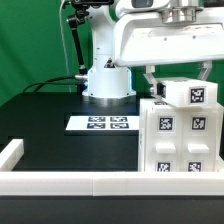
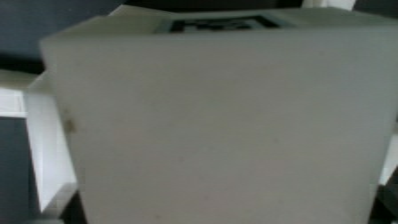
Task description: Assemble cabinet
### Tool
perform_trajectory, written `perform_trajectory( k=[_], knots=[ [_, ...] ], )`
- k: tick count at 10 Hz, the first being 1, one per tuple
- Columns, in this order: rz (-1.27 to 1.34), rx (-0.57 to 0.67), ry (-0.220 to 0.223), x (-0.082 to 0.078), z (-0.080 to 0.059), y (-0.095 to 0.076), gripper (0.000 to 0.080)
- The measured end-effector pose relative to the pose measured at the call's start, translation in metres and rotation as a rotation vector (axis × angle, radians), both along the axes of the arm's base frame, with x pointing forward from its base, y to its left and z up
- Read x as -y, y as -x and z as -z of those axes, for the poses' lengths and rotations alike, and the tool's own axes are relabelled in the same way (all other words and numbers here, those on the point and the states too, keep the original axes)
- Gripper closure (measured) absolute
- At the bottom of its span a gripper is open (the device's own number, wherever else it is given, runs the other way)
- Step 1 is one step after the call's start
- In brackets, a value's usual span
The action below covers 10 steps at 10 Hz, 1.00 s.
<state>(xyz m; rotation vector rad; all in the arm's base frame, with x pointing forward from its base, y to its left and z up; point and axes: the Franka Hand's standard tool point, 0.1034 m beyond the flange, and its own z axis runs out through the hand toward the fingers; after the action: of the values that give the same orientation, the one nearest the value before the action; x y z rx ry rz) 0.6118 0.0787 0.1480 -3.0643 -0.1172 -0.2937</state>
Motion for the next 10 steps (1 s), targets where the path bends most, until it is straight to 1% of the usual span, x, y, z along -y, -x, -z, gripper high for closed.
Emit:
perform_trajectory(
  k=[6, 7, 8, 10],
  knots=[
    [0.414, -0.030, -0.083, -0.003, 0.000, 0.001, 0.0239],
    [0.581, -0.035, -0.122, -0.005, 0.000, 0.002, 0.0239],
    [0.697, -0.036, -0.149, -0.009, 0.000, 0.003, 0.0239],
    [0.990, -0.052, -0.226, -0.013, 0.000, 0.002, 0.0239]
  ],
)
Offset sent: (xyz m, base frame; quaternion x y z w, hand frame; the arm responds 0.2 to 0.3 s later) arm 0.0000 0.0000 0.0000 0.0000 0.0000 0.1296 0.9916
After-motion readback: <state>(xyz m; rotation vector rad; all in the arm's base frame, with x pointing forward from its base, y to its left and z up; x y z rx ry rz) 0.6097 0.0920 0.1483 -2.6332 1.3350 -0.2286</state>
